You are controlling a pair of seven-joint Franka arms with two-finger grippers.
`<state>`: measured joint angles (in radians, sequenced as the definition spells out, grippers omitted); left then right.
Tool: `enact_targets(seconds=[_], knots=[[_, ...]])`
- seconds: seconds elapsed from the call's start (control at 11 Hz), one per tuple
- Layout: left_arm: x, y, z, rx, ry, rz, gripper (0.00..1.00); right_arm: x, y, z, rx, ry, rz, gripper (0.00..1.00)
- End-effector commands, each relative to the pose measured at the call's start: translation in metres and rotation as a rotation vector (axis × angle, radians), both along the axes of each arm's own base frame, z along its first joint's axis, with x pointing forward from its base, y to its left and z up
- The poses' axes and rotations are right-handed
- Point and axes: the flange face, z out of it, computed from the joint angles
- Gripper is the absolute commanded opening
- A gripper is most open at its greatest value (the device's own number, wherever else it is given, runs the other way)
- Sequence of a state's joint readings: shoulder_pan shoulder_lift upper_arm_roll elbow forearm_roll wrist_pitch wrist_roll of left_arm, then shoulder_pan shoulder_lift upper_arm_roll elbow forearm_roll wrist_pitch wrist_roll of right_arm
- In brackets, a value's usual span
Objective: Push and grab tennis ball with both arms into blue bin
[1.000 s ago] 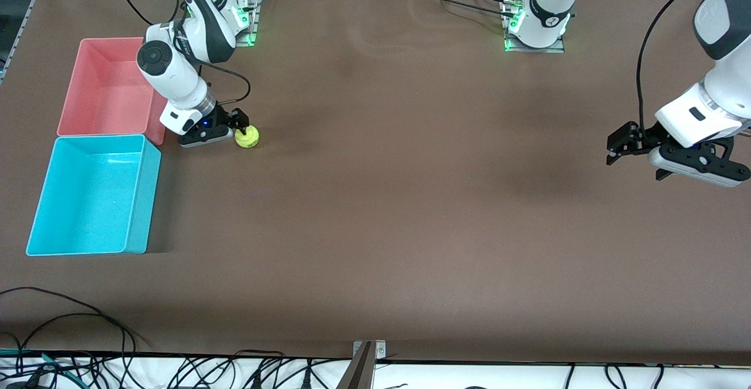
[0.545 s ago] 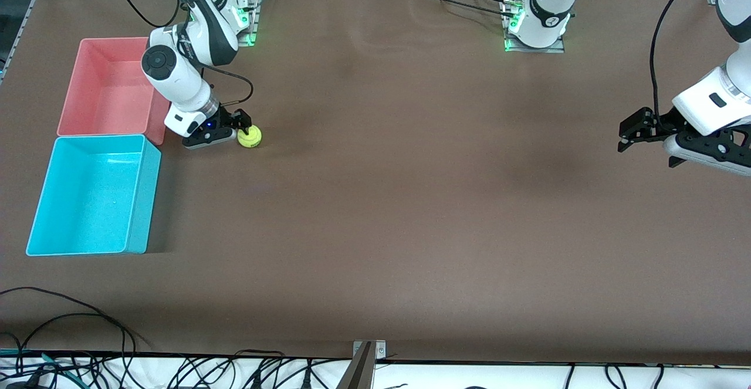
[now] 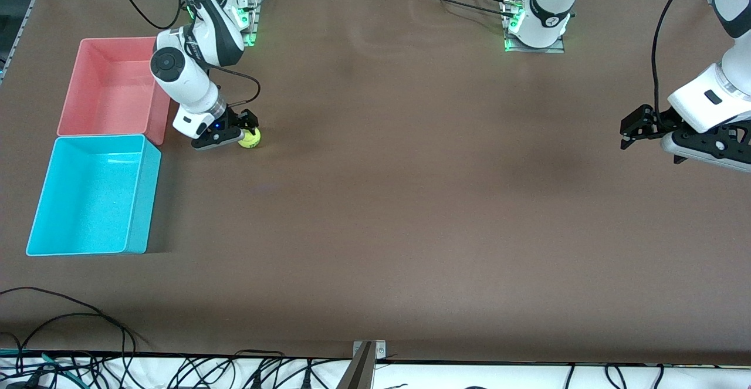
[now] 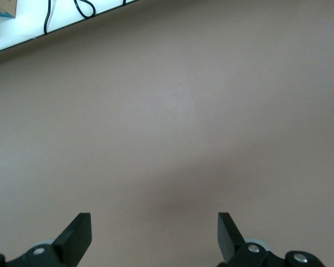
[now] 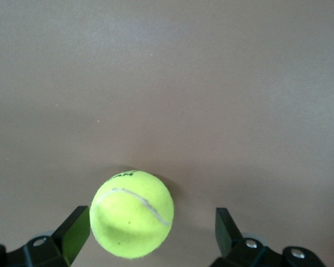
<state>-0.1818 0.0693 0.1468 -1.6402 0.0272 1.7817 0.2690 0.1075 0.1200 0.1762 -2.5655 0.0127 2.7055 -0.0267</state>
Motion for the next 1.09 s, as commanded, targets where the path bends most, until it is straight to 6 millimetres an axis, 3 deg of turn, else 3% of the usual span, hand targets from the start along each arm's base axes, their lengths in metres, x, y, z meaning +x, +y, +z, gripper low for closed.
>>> enact_targets(seconds=[0.0,0.27,0.45,1.0], knots=[[-0.004,-0.009,0.012,-0.002,-0.004,0.018,1.0,0.002,0.007,-0.01,0.009,0.004,0.019,1.0],[-0.003,-0.013,0.018,-0.007,-0.016,0.022,1.0,0.002,0.008,-0.024,0.016,0.0,0.022,1.0],[-0.003,-0.024,0.025,-0.015,-0.029,0.04,1.0,-0.001,0.02,-0.026,0.028,-0.009,0.042,1.0],[-0.002,-0.025,0.023,-0.016,-0.023,0.041,1.0,-0.003,0.021,-0.038,0.032,0.0,0.036,0.97]])
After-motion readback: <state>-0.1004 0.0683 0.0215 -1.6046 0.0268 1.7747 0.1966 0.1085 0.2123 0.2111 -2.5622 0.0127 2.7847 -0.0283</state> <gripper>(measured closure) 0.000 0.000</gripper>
